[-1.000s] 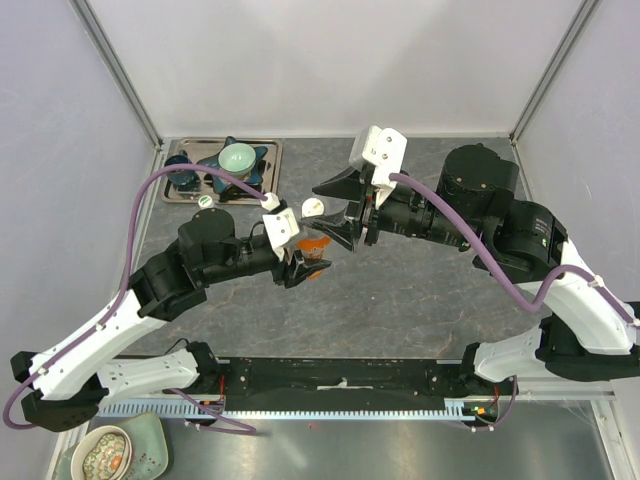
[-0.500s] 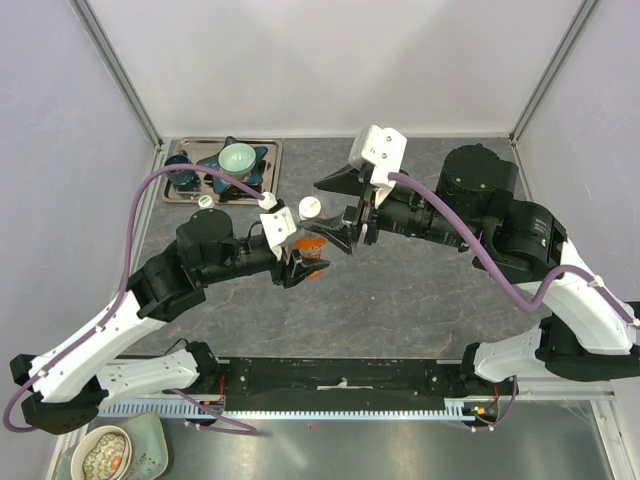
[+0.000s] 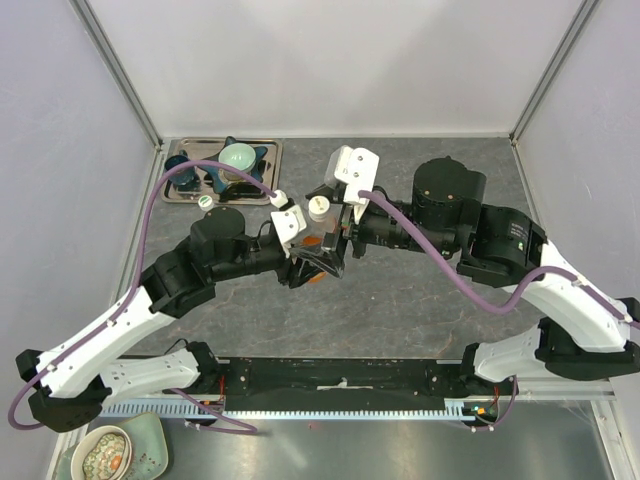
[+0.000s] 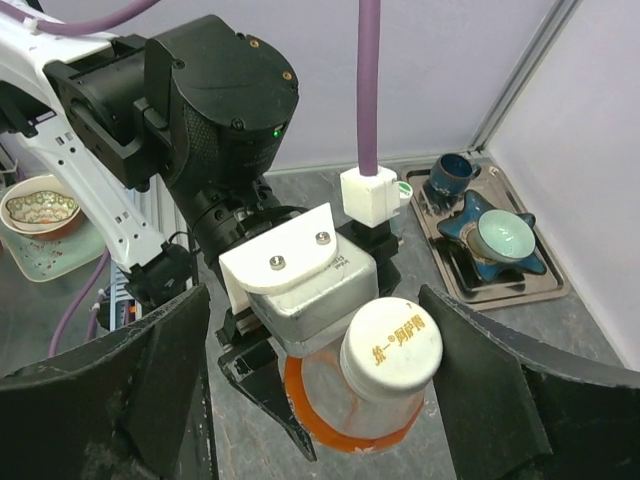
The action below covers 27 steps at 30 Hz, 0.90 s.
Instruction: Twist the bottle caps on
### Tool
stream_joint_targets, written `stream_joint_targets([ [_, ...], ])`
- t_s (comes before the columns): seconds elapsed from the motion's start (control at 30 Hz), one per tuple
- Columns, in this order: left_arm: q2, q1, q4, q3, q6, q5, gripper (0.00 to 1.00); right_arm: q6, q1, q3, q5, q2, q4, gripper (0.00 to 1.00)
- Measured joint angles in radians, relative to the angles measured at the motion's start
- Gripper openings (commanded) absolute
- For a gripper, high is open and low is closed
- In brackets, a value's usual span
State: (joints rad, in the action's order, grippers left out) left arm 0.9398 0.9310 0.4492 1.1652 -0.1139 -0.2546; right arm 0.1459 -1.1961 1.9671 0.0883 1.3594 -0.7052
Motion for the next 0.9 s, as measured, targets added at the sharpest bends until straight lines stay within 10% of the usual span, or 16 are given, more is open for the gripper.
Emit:
stream_joint_targets([
  [0.9,-0.021,-0.035,-0.035,-0.004,0.054,-0.017,0.02,0.011,-0.01,-0.055,-0.103,-0.127,-0.071,0.95],
])
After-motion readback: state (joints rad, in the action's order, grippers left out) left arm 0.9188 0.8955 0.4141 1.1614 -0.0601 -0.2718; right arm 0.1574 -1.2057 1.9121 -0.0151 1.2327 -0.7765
